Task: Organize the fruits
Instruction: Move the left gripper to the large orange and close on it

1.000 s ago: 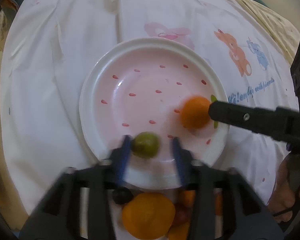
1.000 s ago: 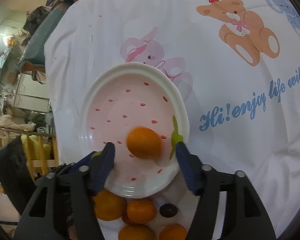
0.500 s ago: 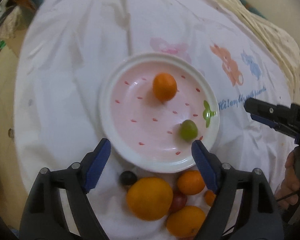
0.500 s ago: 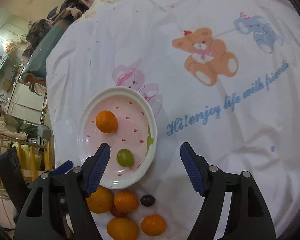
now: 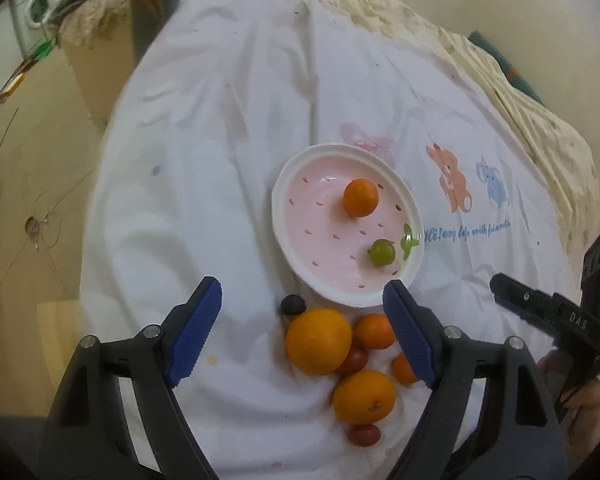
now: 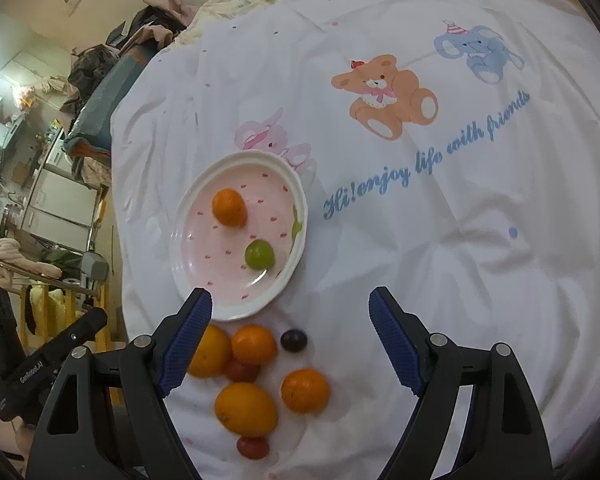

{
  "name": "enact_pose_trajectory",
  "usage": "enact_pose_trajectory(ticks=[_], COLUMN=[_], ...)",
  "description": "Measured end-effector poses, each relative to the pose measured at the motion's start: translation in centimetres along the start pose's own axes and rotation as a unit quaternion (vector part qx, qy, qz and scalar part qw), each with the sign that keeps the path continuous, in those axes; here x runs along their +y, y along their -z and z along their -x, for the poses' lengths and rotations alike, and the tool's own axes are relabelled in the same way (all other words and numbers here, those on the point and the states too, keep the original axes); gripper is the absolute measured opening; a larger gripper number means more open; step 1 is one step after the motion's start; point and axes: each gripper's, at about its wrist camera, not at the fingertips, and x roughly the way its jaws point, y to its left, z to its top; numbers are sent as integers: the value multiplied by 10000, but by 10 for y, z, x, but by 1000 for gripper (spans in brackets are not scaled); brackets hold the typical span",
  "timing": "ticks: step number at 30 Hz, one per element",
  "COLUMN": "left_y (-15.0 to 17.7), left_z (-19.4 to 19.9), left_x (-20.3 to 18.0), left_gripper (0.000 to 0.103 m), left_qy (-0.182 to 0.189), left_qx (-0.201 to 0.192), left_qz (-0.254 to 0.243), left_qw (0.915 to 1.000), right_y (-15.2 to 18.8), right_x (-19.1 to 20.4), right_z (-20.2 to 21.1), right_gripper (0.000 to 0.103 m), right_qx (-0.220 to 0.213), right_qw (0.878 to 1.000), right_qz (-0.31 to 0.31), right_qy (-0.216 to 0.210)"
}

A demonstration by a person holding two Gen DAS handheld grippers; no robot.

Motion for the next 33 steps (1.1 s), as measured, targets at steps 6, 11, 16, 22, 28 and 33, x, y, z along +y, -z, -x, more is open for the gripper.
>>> enact_pose_trajectory(ticks=[6, 11, 16, 22, 28, 33], left_y=[22, 33, 39, 43, 48, 53], left_z=[3, -11, -31, -66, -93, -103], left_x=[8, 10, 5, -10, -23, -26], left_gripper=[80, 80, 80, 80, 78, 72], left_qy=[-120, -234, -255, -315, -495, -683], left_qx=[39, 237, 530, 961, 1245, 1385], left_qz=[118, 225, 261, 258, 130, 57], left_qw=[9999, 9992, 9979, 9945, 9909, 9880], right_y=[25, 44, 46, 45, 46, 45], right_x=[-2, -14, -19, -22, -29, -28], right_z=[6, 1, -3, -7, -9, -12], right_gripper=[83, 84, 84, 84, 84, 84], right_qx=[16, 120, 155, 190, 228, 265], right_qw=[10000, 9990, 9983, 9981, 9970, 9965], right_qz=[-83, -418, -551, -587, -739, -785], right_qy=[33, 36, 50, 51, 9, -77])
